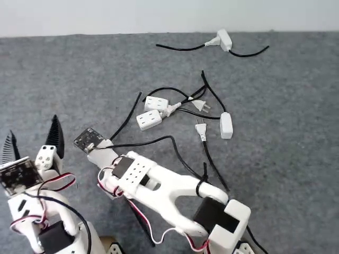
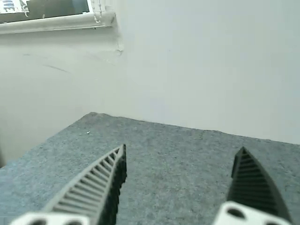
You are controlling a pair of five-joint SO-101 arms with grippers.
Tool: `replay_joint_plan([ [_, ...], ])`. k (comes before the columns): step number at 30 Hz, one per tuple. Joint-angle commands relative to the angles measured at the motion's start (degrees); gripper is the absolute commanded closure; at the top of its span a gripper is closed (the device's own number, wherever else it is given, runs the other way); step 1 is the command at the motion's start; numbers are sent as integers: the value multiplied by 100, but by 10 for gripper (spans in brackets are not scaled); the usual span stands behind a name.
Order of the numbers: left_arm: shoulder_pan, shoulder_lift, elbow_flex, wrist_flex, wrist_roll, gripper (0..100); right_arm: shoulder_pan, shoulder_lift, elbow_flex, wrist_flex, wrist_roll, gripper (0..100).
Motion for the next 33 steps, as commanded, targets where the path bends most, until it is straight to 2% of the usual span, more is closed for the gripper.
replay_joint_plan([
  [1, -360, -26, -532, 35, -88, 652, -338, -400, -88, -286, -18, 801],
  [9, -396, -18, -514, 35, -290, 652, -435, 251, -167, -664, -62, 801],
  [17, -396, -26, -409, 9, -290, 652, -330, 796, -818, 171, -18, 801],
  [22, -387, -26, -400, 9, -290, 652, -66, 919, -835, 233, -9, 802],
  [24, -387, -26, -391, 9, -290, 652, -48, 927, -835, 242, 97, 837],
  [27, -387, -26, -391, 9, -290, 652, -40, 945, -835, 242, 580, 998],
  [28, -387, -26, -391, 9, -290, 652, -40, 954, -835, 259, 615, 975],
  [33, -387, -26, -391, 9, -290, 652, -13, 963, -976, 549, 642, 991],
])
